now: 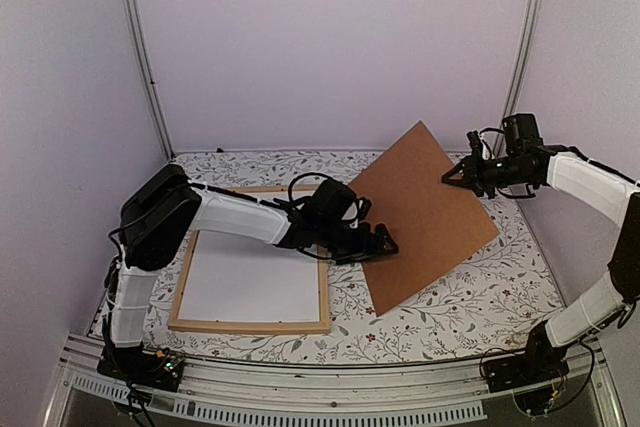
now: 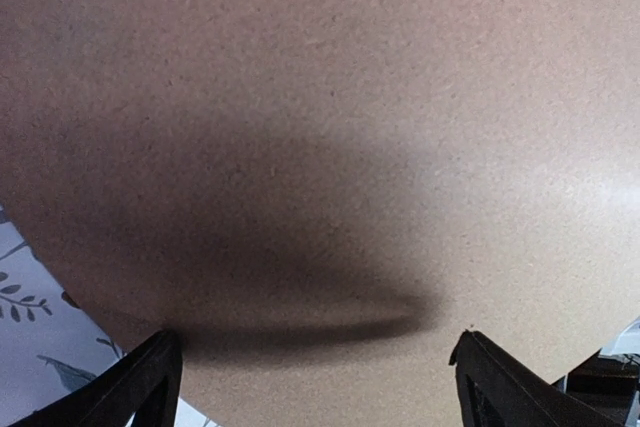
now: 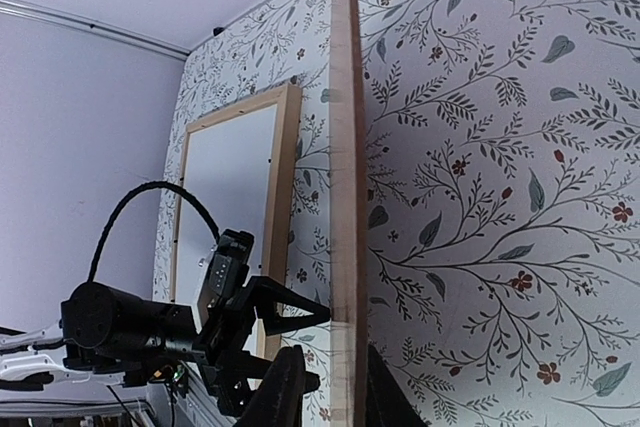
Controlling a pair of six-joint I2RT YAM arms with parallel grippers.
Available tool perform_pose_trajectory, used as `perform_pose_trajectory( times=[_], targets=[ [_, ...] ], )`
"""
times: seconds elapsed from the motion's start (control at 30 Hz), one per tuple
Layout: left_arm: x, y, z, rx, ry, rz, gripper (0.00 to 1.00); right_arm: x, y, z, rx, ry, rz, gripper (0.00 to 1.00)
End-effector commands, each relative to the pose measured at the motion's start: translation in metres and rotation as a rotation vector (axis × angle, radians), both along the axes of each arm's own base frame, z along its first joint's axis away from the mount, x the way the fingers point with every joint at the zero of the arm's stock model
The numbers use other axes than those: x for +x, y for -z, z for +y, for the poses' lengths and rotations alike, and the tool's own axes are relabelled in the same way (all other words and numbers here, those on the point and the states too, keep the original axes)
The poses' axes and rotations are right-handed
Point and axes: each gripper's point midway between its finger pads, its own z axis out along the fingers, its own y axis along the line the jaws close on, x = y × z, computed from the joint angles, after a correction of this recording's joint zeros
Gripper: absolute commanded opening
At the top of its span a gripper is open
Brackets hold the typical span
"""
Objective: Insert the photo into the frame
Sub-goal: Pick up the backboard from the center of the board.
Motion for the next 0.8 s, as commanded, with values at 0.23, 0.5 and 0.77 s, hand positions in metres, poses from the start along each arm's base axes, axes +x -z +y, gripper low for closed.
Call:
perform_pose_trajectory(
  times=[0.23, 0.5, 0.77],
  targets=[
    [-0.003, -0.013, 0.001, -0.008, 0.027, -0.042, 0.97, -0.003, -0.011, -0.005, -0.101, -0.042, -0.032, 0.01],
    [0.019, -0.059, 0.031, 0.041, 0.000, -0.203, 0.99, -0.007, -0.061, -0.010, -0.081, -0.032, -0.126, 0.00],
    [0.059, -0.096, 0.136, 0.202, -0.180, -0.317, 1.00, -0.016, -0.126, -0.002, 0.014, -0.069, -0.224, 0.00]
  ],
)
